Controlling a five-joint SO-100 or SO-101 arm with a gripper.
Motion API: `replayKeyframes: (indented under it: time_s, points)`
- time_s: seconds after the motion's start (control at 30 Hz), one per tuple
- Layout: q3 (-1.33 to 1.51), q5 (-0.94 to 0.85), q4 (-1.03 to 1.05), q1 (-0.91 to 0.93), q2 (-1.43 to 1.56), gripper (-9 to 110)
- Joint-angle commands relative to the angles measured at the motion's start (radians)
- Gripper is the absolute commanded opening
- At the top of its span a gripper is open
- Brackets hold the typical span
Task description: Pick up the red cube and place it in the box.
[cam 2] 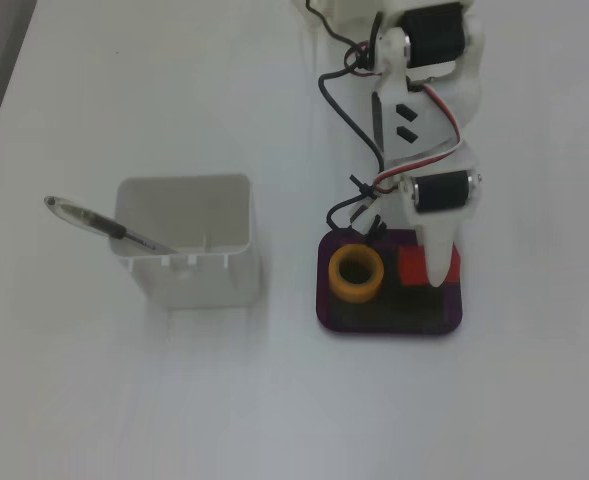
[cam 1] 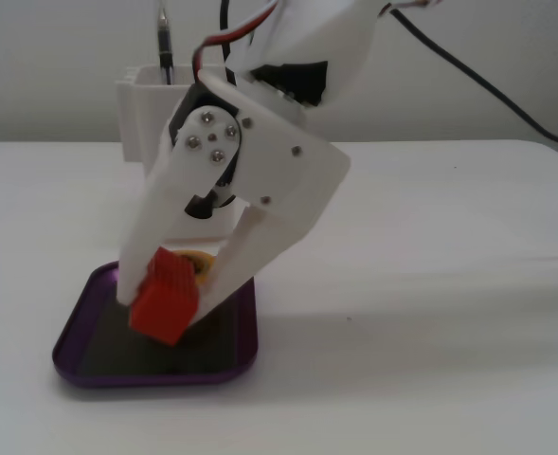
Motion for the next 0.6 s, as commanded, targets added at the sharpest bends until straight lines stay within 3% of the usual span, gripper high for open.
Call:
replayKeyframes:
  time_s: [0.0, 0.57]
  points:
    - [-0.055, 0.003, -0.012, 0.023, -0.006, -1]
    - [-0.044, -0.006, -0.012, 0.025, -0.012, 0]
